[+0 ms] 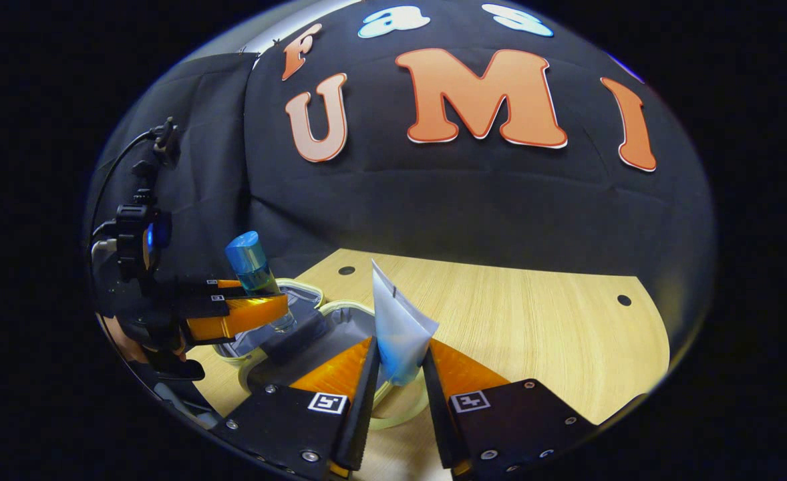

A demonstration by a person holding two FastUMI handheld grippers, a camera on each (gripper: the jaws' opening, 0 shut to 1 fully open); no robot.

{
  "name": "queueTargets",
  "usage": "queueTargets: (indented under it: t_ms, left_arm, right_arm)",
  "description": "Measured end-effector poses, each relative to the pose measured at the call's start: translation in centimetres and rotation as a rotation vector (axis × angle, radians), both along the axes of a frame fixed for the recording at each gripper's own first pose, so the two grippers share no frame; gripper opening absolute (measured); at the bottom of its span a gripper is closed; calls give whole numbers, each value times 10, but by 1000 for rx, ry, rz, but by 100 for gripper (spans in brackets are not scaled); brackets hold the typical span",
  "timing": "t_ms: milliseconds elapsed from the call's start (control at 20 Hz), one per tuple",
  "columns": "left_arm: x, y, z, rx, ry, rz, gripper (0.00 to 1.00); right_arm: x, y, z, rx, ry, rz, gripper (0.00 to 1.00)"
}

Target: First open the suitcase, pack the skin care products into it, and then close the suitcase.

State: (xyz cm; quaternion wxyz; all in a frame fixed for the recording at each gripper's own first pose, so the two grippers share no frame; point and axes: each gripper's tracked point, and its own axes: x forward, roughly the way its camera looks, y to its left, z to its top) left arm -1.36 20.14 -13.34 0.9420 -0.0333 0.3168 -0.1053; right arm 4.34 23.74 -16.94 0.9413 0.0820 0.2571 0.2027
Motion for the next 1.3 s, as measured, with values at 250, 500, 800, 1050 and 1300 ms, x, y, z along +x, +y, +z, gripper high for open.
queueTargets:
  t_ms: [250, 500, 800, 1050, 1300]
  left_arm:
    - [-20, 5, -46, 24, 142, -101, 41]
    - [-49, 6, -94, 37, 316, -165, 41]
    - [-63, 1, -127, 68, 482, -203, 40]
    - [-58, -3, -133, 112, 545, -210, 41]
    - [-46, -6, -154, 185, 601, -168, 42]
  right_arm:
    - [-13, 29, -14, 8, 56, -16, 42]
    - [-35, 62, -32, 25, 141, 33, 42]
    - [-30, 81, -56, 38, 207, 76, 42]
    - [-19, 85, -74, 40, 249, 108, 43]
    - [-8, 86, -89, 54, 288, 115, 43]
